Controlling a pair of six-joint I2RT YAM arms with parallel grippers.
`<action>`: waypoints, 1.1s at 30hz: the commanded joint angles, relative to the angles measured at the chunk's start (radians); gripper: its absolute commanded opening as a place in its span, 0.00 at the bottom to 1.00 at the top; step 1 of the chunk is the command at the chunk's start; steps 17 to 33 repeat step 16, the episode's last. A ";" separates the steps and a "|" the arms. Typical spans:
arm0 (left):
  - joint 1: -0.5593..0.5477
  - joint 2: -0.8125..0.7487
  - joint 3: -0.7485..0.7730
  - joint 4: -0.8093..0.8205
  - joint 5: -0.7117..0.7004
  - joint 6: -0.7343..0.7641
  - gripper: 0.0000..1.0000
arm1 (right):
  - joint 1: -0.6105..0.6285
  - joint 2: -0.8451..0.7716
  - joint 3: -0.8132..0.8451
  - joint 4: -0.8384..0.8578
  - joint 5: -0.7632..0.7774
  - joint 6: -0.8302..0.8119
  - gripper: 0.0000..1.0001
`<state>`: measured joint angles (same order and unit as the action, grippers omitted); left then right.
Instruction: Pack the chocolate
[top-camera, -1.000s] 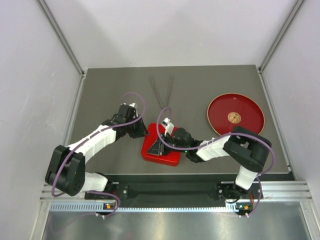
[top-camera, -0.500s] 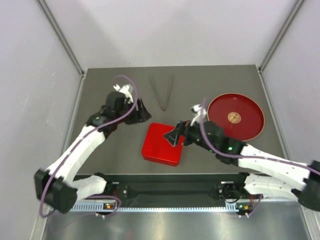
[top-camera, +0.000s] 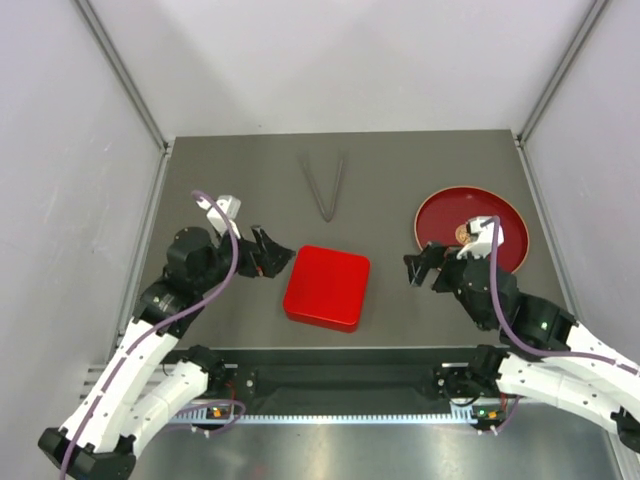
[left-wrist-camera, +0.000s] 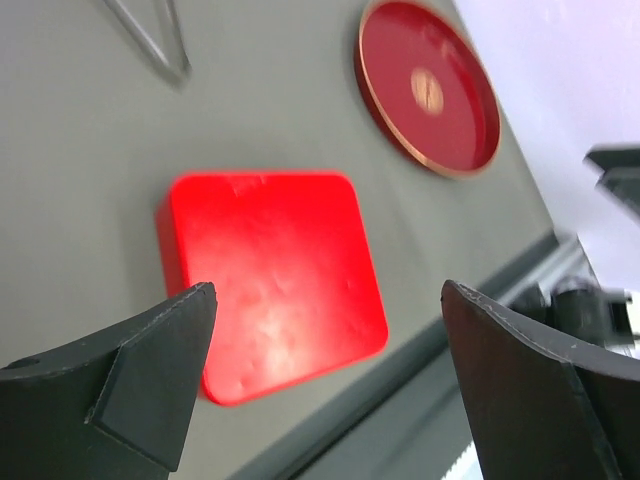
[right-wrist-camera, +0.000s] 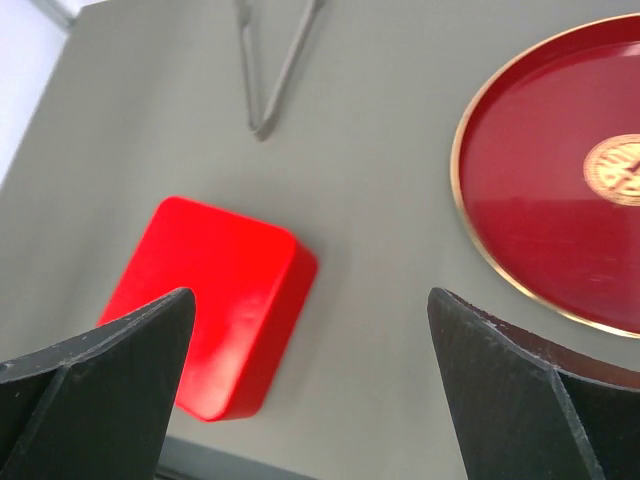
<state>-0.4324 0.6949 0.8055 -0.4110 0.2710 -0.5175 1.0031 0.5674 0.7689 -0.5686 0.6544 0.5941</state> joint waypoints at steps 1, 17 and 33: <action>-0.002 -0.009 -0.028 0.115 0.100 -0.003 0.99 | -0.004 -0.035 0.023 -0.062 0.099 -0.022 1.00; -0.002 -0.043 0.020 0.037 0.083 0.063 0.99 | -0.004 -0.050 0.079 -0.094 0.109 -0.031 1.00; -0.002 -0.043 0.020 0.037 0.083 0.063 0.99 | -0.004 -0.050 0.079 -0.094 0.109 -0.031 1.00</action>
